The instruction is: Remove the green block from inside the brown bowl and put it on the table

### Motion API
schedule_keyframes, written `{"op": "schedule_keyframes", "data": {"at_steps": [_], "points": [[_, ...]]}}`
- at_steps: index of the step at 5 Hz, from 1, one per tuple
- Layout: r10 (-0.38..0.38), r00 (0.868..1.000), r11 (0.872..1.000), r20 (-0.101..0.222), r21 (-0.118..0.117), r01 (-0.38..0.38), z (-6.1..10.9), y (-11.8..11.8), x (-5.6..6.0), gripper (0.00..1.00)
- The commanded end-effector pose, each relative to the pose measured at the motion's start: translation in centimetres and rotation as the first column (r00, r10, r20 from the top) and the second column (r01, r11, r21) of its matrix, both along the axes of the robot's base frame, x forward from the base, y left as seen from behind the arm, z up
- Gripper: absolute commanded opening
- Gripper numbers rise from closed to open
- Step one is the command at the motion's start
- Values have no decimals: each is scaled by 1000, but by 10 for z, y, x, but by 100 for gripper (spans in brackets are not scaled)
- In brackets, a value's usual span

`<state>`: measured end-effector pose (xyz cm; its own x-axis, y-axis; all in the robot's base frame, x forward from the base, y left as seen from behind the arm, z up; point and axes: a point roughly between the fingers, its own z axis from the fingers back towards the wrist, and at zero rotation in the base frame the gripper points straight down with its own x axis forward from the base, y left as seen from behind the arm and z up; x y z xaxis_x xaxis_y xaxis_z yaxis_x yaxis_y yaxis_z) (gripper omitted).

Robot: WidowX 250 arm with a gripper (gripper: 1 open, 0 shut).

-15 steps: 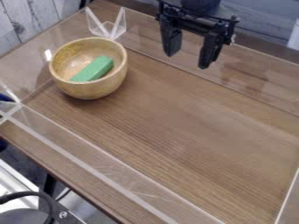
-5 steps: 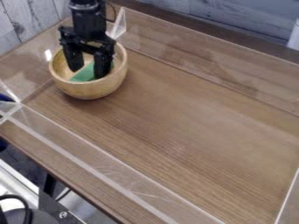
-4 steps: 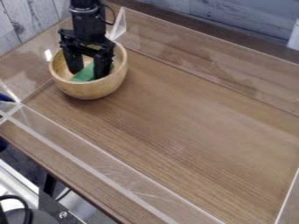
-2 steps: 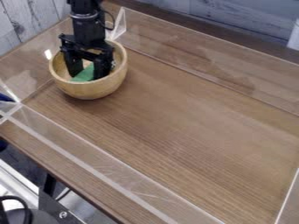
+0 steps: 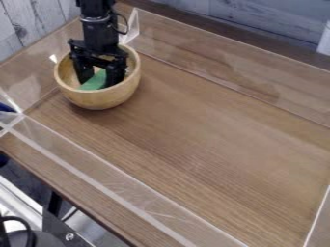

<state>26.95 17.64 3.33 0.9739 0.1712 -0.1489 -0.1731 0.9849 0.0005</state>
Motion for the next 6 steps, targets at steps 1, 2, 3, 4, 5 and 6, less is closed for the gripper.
{"op": "schedule_keyframes", "data": {"at_steps": [1, 2, 3, 4, 5, 6], "points": [[10, 998, 999, 59, 30, -12, 13, 12, 12, 100], [13, 998, 1000, 57, 22, -14, 10, 13, 14, 100], [17, 998, 1000, 57, 13, -17, 7, 14, 15, 100], [21, 998, 1000, 54, 5, -21, 3, 15, 16, 100], [25, 998, 1000, 50, -3, -25, -1, 17, 17, 100], [27, 998, 1000, 49, -3, -27, -3, 16, 17, 0]]}}
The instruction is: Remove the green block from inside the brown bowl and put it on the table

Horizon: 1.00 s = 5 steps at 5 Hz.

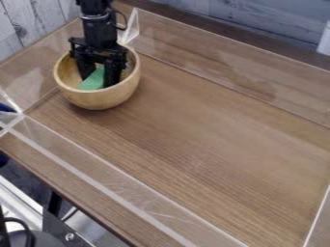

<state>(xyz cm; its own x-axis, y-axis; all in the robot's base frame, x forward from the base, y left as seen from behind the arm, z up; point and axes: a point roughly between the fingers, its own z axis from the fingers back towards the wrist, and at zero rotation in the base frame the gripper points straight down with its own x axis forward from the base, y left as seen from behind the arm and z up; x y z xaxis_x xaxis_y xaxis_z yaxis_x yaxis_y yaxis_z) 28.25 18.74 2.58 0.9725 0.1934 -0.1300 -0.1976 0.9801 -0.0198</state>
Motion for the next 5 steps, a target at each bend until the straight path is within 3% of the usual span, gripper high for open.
{"op": "schedule_keyframes", "data": {"at_steps": [1, 4, 5], "points": [[3, 999, 1000, 48, 8, -4, 17, 3, 6, 0], [-2, 991, 1000, 130, -11, 3, 60, -6, 12, 0], [-25, 987, 999, 159, -18, 28, 76, -18, 17, 0]]}}
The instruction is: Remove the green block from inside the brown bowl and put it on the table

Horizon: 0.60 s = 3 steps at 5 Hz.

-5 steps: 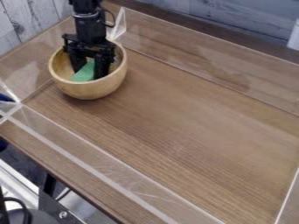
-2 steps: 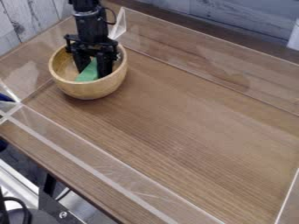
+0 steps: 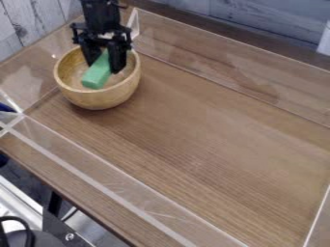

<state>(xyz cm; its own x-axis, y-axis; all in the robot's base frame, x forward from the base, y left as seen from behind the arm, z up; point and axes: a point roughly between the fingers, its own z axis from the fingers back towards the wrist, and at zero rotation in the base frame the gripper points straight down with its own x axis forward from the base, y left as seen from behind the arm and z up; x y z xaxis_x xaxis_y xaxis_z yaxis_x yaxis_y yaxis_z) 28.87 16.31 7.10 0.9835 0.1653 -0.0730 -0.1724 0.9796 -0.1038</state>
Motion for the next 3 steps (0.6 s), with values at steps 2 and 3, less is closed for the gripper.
{"op": "schedule_keyframes", "data": {"at_steps": [2, 3], "points": [[-53, 986, 999, 161, 15, 51, 74, -25, 19, 0], [-97, 982, 995, 163, -1, 99, 83, -49, 23, 0]]}}
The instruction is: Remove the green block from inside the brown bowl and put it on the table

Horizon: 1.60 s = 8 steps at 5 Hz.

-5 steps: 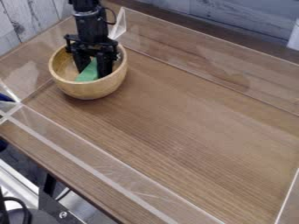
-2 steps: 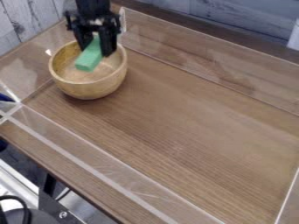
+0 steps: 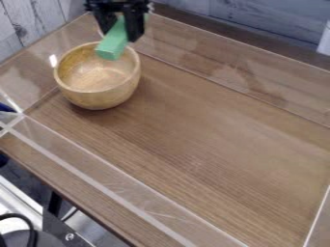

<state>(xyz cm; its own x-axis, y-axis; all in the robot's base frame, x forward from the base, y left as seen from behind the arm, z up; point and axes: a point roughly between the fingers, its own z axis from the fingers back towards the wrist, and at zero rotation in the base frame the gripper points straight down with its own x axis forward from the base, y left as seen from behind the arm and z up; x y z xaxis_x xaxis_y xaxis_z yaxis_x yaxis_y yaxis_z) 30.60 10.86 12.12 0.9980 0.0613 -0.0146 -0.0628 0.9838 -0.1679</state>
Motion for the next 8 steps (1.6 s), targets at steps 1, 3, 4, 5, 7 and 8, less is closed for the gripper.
{"op": "schedule_keyframes", "data": {"at_steps": [1, 3, 4, 5, 7, 8], "points": [[-48, 995, 998, 84, 38, 45, 29, -22, 4, 0], [-69, 996, 996, 57, 62, 65, 10, -16, -10, 0], [-100, 993, 993, 55, 62, 97, 5, -31, -11, 0], [-73, 996, 995, 50, 69, 70, 0, -15, -6, 0], [-24, 999, 996, 38, 82, 21, -9, 14, 0, 0], [6, 999, 996, 33, 89, -9, -13, 32, 2, 0]]}}
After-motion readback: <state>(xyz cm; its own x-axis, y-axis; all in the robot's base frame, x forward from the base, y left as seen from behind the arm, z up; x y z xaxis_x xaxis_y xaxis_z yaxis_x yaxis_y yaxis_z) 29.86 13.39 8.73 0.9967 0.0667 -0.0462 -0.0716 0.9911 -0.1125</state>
